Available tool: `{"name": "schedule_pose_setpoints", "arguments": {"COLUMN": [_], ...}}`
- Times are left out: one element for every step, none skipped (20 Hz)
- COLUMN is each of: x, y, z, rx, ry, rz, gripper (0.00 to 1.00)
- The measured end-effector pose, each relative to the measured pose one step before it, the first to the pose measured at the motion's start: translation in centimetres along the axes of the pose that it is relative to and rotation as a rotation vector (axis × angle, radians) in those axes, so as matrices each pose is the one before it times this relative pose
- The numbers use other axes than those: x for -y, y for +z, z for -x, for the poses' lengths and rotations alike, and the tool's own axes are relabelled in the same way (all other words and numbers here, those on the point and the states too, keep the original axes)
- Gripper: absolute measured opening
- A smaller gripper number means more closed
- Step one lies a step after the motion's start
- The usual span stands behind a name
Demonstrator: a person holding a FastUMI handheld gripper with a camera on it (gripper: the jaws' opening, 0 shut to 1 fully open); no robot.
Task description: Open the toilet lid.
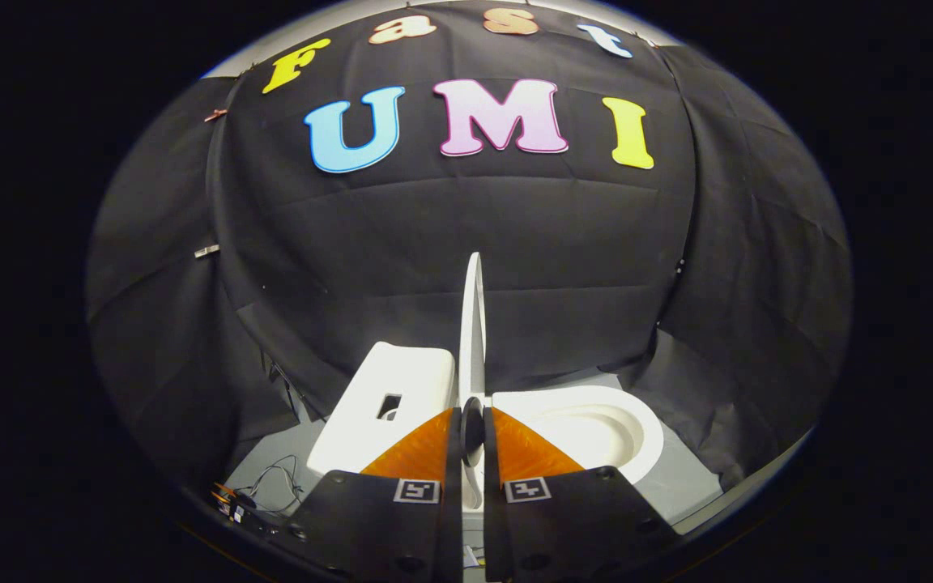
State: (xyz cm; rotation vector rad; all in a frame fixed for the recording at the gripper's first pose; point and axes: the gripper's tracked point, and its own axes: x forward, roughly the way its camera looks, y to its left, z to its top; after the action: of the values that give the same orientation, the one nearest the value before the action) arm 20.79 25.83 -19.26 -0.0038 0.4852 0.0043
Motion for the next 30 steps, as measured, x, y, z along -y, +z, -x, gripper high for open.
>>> {"name": "schedule_pose_setpoints", "arguments": {"x": [-0.696, -0.729, -0.805, -0.698, -0.779, -0.738, -0.805, -0.649, -0.486, -0.623, -0.784, -0.588, -0.427, -0.444, -0.229, -0.141, 0.277, 0.463, 0.4, 0.354, -0.166, -0.183, 0.026, 0.013, 0.316, 0.327, 0.183, 0.28, 0.145, 0.37], "y": [-0.339, -0.036, 0.027, 0.0, -0.176, -0.265, -0.107, -0.045, -0.031, -0.167, -0.186, 0.046, 0.048, 0.036, -0.115, -0.066, -0.027, -0.018, -0.067, -0.011, 0.019, 0.112, 0.209, 0.412, 0.324, 0.649, 0.433, 0.186, 0.063, 0.265], "z": [-0.071, -0.042, 0.123, 0.002, -0.09, -0.103, 0.048, -0.039, -0.06, -0.028, -0.146, -0.166, -0.05, -0.005, -0.129, -0.052, 0.12, 0.16, 0.152, 0.109, 0.24, 0.359, 0.632, 0.597, 0.609, 0.614, 0.419, 0.349, 0.246, 0.697], "rx": [0.00133, 0.00261, 0.00127, -0.00144, -0.0036, -0.00389, -0.0023, 0.00091, 0.00162, 0.00197, 0.00134, 0.00454, 0.00451, 0.00297, 0.00378, 0.0011, 0.00543, 0.00346, 0.00505, -0.00174, -0.00285, 0.00129, 0.00777, 0.01192, 0.0176, 0.02257, 0.0162, 0.01171, 0.01032, 0.00994], "ry": [0.00324, 0.00304, 0.00221, 0.00485, 0.00736, 0.00978, 0.00831, 0.00499, 0.00399, 0.00533, 0.00744, 0.00183, -0.00293, -0.00259, -0.00177, -0.00481, -0.01027, -0.01054, -0.00357, 0.00637, 0.02329, 0.02247, 0.01092, 0.00632, -0.00829, -0.00902, -0.00533, -0.00082, 0.00712, 0.00051], "rz": [0.01077, 0.01078, 0.00589, 0.01043, 0.00957, 0.01123, 0.0076, 0.00428, 0.00513, 0.00656, 0.01353, 0.01947, 0.01907, 0.01077, 0.0111, 0.02206, 0.02367, 0.01267, -0.00647, -0.00776, -0.01373, -0.01083, -0.00525, 0.00158, 0.0092, 0.01388, 0.01324, 0.01172, 0.00772, 0.00702], "gripper": [0.15, 0.15, 0.15, 0.15, 0.15, 0.15, 0.15, 0.15, 0.15, 0.15, 0.15, 0.15, 0.15, 0.15, 0.15, 0.15, 0.15, 0.15, 0.15, 0.15, 0.15, 0.16, 0.18, 0.19, 0.21, 0.34, 0.47, 0.6, 0.72, 0.85]}}
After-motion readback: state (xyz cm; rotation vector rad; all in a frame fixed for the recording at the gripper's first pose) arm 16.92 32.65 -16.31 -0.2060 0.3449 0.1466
